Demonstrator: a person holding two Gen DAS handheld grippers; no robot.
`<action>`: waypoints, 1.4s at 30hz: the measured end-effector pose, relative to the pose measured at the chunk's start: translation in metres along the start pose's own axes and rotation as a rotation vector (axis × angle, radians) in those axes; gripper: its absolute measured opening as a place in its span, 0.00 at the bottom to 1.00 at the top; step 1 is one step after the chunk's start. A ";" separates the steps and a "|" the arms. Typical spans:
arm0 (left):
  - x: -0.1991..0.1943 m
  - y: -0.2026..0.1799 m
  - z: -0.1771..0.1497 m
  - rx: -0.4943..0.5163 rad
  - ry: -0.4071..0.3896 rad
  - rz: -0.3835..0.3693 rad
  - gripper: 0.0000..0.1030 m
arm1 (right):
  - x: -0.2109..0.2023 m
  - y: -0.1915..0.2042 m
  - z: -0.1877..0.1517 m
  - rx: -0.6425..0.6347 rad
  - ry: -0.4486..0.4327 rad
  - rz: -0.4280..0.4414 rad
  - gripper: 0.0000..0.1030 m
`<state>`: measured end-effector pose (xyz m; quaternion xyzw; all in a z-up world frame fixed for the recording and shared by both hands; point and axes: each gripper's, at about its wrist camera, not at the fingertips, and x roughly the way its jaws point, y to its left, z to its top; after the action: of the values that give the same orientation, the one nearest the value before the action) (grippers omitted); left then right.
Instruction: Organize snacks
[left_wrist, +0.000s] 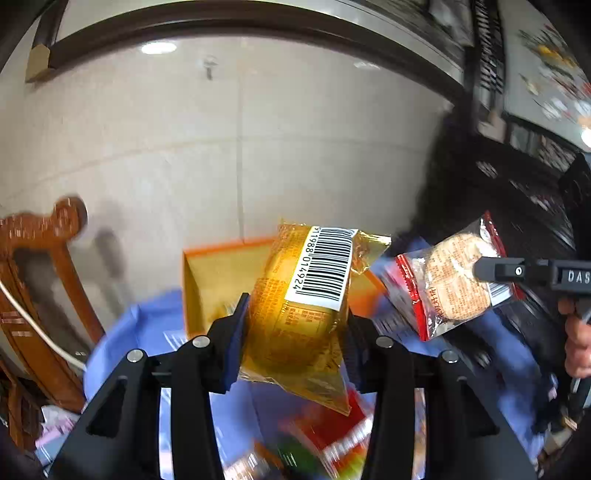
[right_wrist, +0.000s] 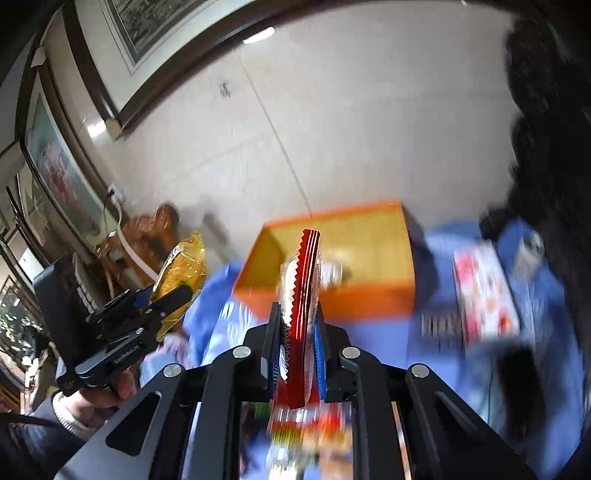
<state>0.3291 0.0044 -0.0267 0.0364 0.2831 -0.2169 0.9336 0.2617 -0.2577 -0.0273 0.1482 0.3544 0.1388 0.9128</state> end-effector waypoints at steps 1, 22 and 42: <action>0.010 0.006 0.012 -0.005 -0.004 0.009 0.42 | 0.009 0.000 0.012 -0.008 -0.013 -0.001 0.15; -0.010 0.039 -0.038 -0.102 0.037 0.180 0.96 | 0.016 -0.009 -0.050 -0.059 0.115 -0.169 0.96; -0.086 0.011 -0.200 -0.039 0.282 0.200 0.96 | 0.030 -0.025 -0.272 -0.207 0.512 -0.226 0.96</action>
<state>0.1670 0.0860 -0.1476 0.0765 0.4105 -0.1103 0.9019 0.0998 -0.2234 -0.2467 -0.0260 0.5714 0.1046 0.8136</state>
